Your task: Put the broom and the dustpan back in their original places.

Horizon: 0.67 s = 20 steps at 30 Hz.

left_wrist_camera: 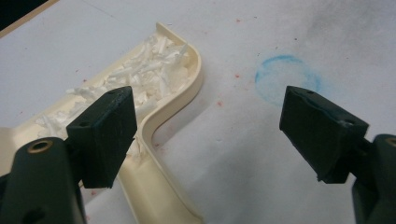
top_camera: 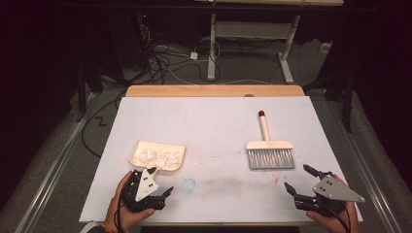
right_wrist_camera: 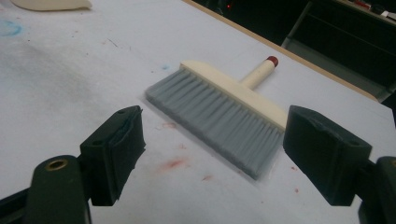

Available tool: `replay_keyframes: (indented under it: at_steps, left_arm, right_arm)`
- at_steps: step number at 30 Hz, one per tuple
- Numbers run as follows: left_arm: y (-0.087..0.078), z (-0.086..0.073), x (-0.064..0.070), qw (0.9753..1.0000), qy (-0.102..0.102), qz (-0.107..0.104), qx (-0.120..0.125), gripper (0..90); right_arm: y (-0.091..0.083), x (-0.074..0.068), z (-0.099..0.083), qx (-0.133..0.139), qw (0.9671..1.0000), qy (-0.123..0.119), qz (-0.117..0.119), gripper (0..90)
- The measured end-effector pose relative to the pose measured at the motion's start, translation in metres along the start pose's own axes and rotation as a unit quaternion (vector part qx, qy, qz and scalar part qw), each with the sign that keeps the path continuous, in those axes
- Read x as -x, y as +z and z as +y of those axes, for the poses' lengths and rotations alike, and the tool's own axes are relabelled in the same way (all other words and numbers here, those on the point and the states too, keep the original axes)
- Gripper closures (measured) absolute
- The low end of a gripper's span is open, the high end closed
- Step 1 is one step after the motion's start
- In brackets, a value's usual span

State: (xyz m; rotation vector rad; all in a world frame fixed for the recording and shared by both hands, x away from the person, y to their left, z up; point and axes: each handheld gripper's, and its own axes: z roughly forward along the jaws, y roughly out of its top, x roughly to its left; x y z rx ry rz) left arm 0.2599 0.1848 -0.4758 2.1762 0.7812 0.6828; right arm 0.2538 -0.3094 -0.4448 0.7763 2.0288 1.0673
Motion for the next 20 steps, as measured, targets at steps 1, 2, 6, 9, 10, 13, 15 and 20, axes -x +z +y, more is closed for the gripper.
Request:
replay_keyframes:
  at_steps: [1, 2, 6, 9, 10, 13, 15, 20]
  left_arm:
    - [0.0000, 0.0000, 0.0000, 1.0000, 0.000, 0.000, 0.000, 18.1]
    - [0.0000, -0.0001, -0.0001, 1.0000, 0.000, 0.000, 0.001, 18.1]
    - [0.0002, -0.0007, -0.0011, 1.0000, -0.002, 0.000, 0.000, 18.1]
    - [0.0008, -0.0005, -0.0013, 1.0000, -0.003, -0.001, 0.000, 18.1]
    - [0.0012, -0.0005, -0.0011, 1.0000, -0.003, -0.001, -0.001, 18.1]
    - [0.0022, 0.0002, -0.0009, 1.0000, -0.002, -0.002, -0.003, 18.1]
    - [0.0025, 0.0007, -0.0011, 1.0000, -0.002, -0.001, -0.002, 18.1]
    - [0.0054, 0.0007, -0.0026, 1.0000, -0.005, -0.003, -0.006, 18.1]
  right_arm:
    - [0.0003, -0.0004, 0.0002, 0.000, 1.0000, -0.001, 0.001, 20.8]
    - [0.0008, -0.0005, 0.0004, 0.001, 1.0000, -0.002, 0.002, 20.8]
    - [0.0035, -0.0023, 0.0005, -0.003, 1.0000, -0.001, 0.005, 20.8]
    - [0.0044, -0.0029, 0.0006, -0.003, 1.0000, -0.003, 0.006, 20.8]
    - [0.0045, -0.0027, 0.0007, -0.002, 1.0000, -0.001, 0.005, 20.8]
    - [0.0050, -0.0024, 0.0008, -0.002, 1.0000, -0.002, 0.000, 21.1]
    - [0.0051, -0.0015, 0.0005, -0.001, 1.0000, 0.001, -0.001, 21.0]
    - [0.0072, -0.0002, 0.0004, -0.003, 1.0000, 0.003, 0.000, 21.0]
